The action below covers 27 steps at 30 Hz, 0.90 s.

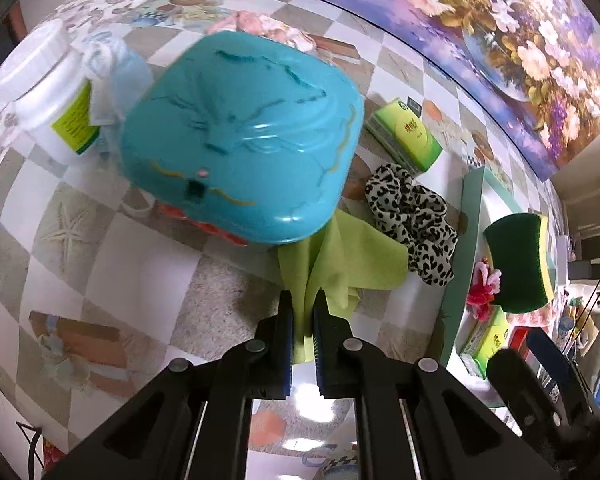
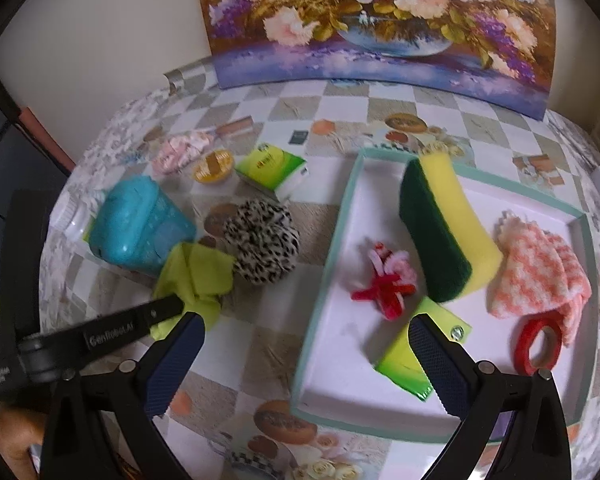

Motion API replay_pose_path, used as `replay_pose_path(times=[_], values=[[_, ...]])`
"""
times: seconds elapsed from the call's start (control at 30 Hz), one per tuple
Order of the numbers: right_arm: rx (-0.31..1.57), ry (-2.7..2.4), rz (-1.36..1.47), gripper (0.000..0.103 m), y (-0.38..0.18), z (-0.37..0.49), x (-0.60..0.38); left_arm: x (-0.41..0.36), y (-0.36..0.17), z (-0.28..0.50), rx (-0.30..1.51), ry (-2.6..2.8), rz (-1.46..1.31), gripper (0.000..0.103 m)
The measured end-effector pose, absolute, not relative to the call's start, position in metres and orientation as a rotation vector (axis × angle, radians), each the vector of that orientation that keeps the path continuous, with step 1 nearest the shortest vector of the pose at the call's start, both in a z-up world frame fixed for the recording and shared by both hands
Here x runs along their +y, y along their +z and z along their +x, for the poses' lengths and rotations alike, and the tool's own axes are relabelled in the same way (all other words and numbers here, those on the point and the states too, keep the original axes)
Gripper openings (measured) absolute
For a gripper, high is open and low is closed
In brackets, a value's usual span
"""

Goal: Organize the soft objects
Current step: 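Grasp the yellow-green cloth beside the teal box with the left tool, then grasp the leopard-print scrunchie with the right tool while the left tool holds the cloth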

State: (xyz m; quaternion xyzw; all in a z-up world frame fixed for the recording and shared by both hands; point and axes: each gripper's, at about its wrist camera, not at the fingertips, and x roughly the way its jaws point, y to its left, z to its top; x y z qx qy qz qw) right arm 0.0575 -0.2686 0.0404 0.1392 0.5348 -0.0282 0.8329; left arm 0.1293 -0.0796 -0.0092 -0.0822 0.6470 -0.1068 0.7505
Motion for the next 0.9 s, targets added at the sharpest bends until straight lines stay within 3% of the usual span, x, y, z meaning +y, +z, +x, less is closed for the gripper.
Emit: replay_pose_path(times=[0.17,0.6,0.9], values=[[1.111,-0.014,0.31,0.099,0.039,0.07,-0.259,-0.073,-0.006,0.131,1.41,-0.219,-0.211,0.009],[1.147,0.007,0.338,0.065,0.012,0.098,-0.246,-0.059,-0.008,0.137,1.425,-0.196,-0.249,0.009],[1.173,0.003,0.329,0.057,-0.004,0.108,-0.246,-0.061,-0.01,0.139,1.432,-0.195,-0.249,0.009]])
